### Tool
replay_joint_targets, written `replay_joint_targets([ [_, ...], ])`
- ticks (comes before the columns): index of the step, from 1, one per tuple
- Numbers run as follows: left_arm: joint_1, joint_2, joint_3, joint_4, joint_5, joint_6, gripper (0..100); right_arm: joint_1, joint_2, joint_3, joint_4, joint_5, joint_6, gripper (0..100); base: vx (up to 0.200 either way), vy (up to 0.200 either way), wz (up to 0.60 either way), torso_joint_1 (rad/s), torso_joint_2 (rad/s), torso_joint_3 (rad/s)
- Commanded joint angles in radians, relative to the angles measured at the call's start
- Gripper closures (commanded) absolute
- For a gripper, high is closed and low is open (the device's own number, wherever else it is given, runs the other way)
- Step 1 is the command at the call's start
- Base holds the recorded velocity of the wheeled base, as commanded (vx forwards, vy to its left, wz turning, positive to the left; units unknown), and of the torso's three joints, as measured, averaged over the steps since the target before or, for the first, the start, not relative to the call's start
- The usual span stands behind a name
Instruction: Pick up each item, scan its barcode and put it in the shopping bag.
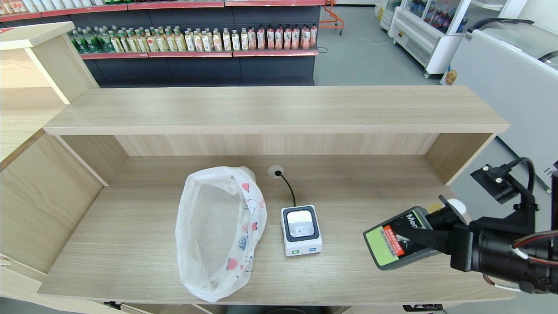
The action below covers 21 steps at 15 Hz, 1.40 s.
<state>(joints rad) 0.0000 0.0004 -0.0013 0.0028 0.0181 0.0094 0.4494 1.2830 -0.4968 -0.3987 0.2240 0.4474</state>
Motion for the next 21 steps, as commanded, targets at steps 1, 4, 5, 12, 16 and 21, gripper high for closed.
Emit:
replay_joint_targets([
  [1, 0.0, 0.0, 0.0, 0.0, 0.0, 0.0, 0, -0.001, 0.087, -0.014, -0.022, -0.002, 0.011, 100, 0.0, 0.0, 0.0, 0.0, 0.0, 0.0],
  [4, 0.0, 0.0, 0.0, 0.0, 0.0, 0.0, 0, 0.003, 0.119, -0.023, -0.04, 0.0, 0.01, 100, 0.0, 0.0, 0.0, 0.0, 0.0, 0.0],
  [5, 0.0, 0.0, 0.001, 0.0, 0.0, 0.0, 0, 0.003, 0.125, -0.023, -0.043, 0.0, 0.01, 100, 0.0, 0.0, 0.0, 0.0, 0.0, 0.0],
  [12, 0.0, 0.0, 0.0, 0.0, -0.001, 0.009, 0, 0.003, 0.202, -0.022, -0.091, 0.0, 0.013, 100, 0.0, 0.0, 0.0, 0.0, 0.0, 0.0],
  [16, 0.0, 0.0, 0.001, 0.0, -0.001, 0.001, 0, 0.023, 0.233, -0.029, -0.118, -0.002, 0.01, 100, 0.0, 0.1, 0.0, -0.001, 0.0, 0.0],
  [21, 0.0, 0.0, 0.001, 0.0, -0.001, 0.003, 0, 0.061, 0.285, -0.094, -0.118, -0.04, 0.002, 100, 0.0, 0.16, 0.0, 0.004, 0.0, 0.002],
])
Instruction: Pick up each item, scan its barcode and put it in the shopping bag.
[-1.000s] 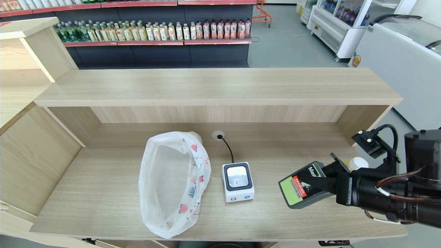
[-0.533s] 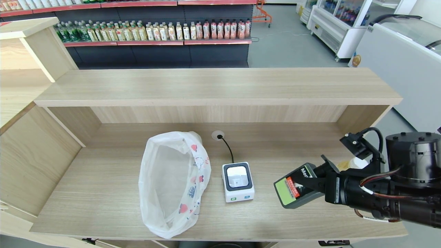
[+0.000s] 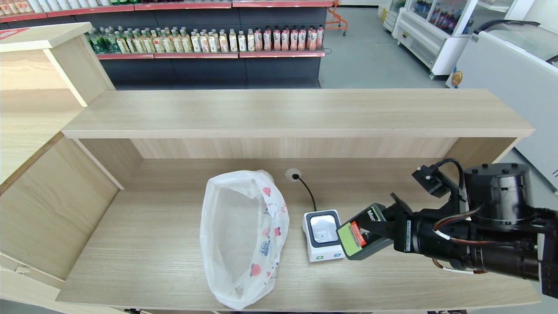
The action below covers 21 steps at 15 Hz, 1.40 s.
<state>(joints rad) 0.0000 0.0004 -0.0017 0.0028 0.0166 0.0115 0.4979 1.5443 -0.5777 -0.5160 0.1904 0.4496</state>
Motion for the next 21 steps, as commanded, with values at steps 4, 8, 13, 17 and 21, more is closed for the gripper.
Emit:
replay_joint_targets([
  [4, 0.0, 0.0, 0.0, 0.0, 0.0, -0.001, 0, 0.011, 0.22, -0.108, -0.022, -0.158, -0.054, 100, 0.0, 0.0, 0.0, 0.0, 0.0, 0.0],
  [8, 0.0, 0.0, 0.002, 0.0, 0.0, -0.001, 0, 0.031, 0.358, -0.183, -0.113, -0.152, -0.061, 100, 0.0, 0.0, 0.0, 0.0, 0.0, 0.0],
  [13, 0.0, 0.0, 0.0, 0.0, 0.0, -0.001, 0, 0.041, 0.444, -0.271, -0.113, -0.154, -0.066, 100, 0.0, 0.0, 0.0, 0.0, 0.0, 0.0],
  [17, 0.0, 0.0, 0.0, 0.0, 0.0, 0.001, 0, 0.041, 0.471, -0.275, -0.115, -0.154, -0.103, 100, 0.0, 0.0, 0.0, 0.0, 0.0, 0.0],
  [21, 0.0, 0.0, 0.002, 0.0, 0.0, -0.001, 0, 0.039, 0.482, -0.294, -0.115, -0.155, -0.104, 100, 0.0, 0.0, 0.0, 0.0, 0.0, 0.0],
])
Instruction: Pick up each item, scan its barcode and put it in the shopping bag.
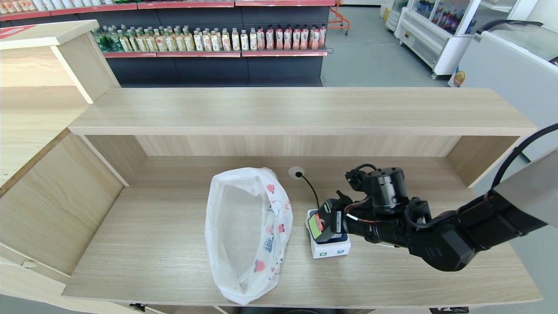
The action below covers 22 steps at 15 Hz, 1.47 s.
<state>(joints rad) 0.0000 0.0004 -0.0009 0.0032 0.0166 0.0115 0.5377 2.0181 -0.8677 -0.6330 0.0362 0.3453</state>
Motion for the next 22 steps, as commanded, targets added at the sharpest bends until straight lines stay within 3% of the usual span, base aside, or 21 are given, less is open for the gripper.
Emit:
replay_joint_targets([
  [1, 0.0, 0.0, -0.001, 0.0, 0.0, 0.001, 0, -0.001, 0.011, -0.004, 0.003, -0.001, 0.001, 100, 0.0, 0.0, 0.0, 0.0, 0.0, 0.0],
  [5, 0.0, 0.0, -0.001, 0.0, 0.0, -0.001, 0, 0.008, -0.018, -0.028, -0.014, 0.005, 0.02, 100, 0.0, 0.0, 0.0, 0.0, 0.0, 0.0],
  [8, 0.0, 0.0, -0.001, 0.0, 0.0, -0.001, 0, 0.004, -0.222, -0.017, 0.022, 0.007, 0.035, 100, 0.0, 0.0, 0.0, 0.0, 0.0, 0.0],
  [10, 0.0, 0.0, -0.001, 0.0, 0.0, -0.001, 0, -0.031, -0.38, 0.05, 0.159, -0.029, -0.187, 100, 0.0, 0.0, 0.0, 0.0, 0.0, 0.0],
  [11, 0.0, 0.0, -0.001, 0.0, 0.0, -0.001, 0, -0.059, -0.446, 0.121, 0.18, -0.079, -0.353, 100, 0.0, 0.0, 0.0, 0.0, 0.0, 0.0],
  [13, 0.0, 0.0, -0.001, 0.0, 0.0, -0.001, 0, -0.088, -0.509, 0.243, 0.134, -0.098, -0.554, 100, 0.0, 0.0, 0.0, 0.0, 0.0, 0.0],
  [16, 0.0, 0.0, -0.001, 0.0, 0.0, 0.001, 0, -0.085, -0.527, 0.349, 0.045, -0.098, -0.563, 100, 0.0, 0.0, 0.0, 0.0, 0.0, 0.0],
  [22, 0.0, 0.0, -0.001, 0.0, 0.0, -0.001, 0, -0.081, -0.503, 0.34, 0.041, -0.07, -0.447, 100, -0.1, 0.0, 0.0, 0.004, 0.01, -0.001],
])
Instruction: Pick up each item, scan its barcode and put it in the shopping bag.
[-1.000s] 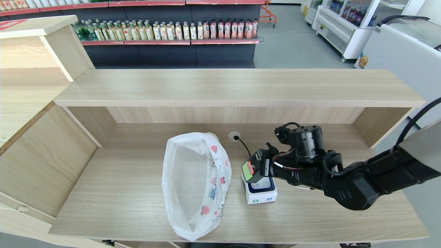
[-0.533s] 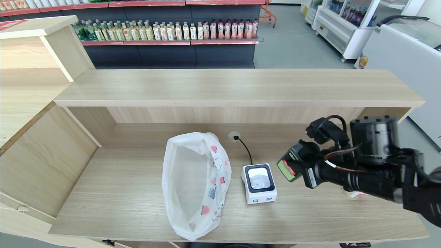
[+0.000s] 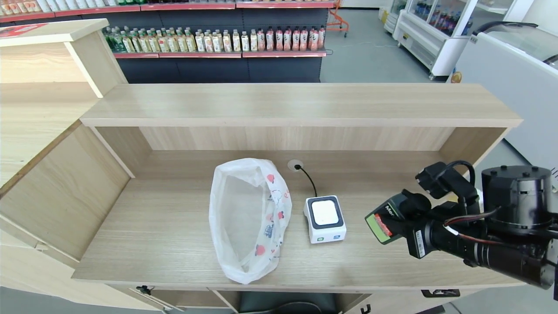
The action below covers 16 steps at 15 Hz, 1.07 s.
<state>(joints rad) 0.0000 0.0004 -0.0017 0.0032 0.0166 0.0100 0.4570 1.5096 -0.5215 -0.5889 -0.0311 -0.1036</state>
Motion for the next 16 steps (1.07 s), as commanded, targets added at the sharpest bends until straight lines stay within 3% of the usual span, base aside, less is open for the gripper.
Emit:
replay_joint_targets([
  [1, 0.0, 0.0, 0.0, 0.0, 0.0, 0.001, 0, 0.0, 0.008, -0.011, -0.002, 0.014, 0.007, 100, 0.0, 0.0, 0.0, 0.0, 0.0, 0.0],
  [3, 0.0, 0.0, 0.0, 0.0, 0.0, -0.001, 0, 0.0, 0.015, -0.028, -0.002, 0.039, 0.018, 100, 0.0, 0.1, 0.0, 0.013, 0.01, -0.001],
  [6, 0.0, 0.0, 0.0, 0.0, 0.0, -0.001, 0, 0.065, 0.043, -0.103, 0.008, 0.076, 0.226, 100, 0.0, 0.2, 0.0, 0.002, 0.0, 0.004],
  [7, 0.0, 0.0, 0.002, 0.0, 0.0, -0.001, 0, 0.066, 0.069, -0.124, 0.014, 0.076, 0.239, 100, 0.0, 0.2, 0.0, 0.032, 0.02, -0.002],
  [11, 0.0, 0.0, 0.0, -0.002, 0.0, -0.001, 0, 0.091, 0.185, -0.169, 0.009, 0.074, 0.22, 100, 0.0, 0.05, 0.0, 0.003, 0.01, 0.001],
  [16, 0.0, 0.0, 0.002, 0.0, 0.0, -0.001, 0, 0.144, 0.408, -0.373, 0.008, 0.069, 0.137, 100, 0.0, 0.0, 0.0, 0.0, 0.0, 0.0],
])
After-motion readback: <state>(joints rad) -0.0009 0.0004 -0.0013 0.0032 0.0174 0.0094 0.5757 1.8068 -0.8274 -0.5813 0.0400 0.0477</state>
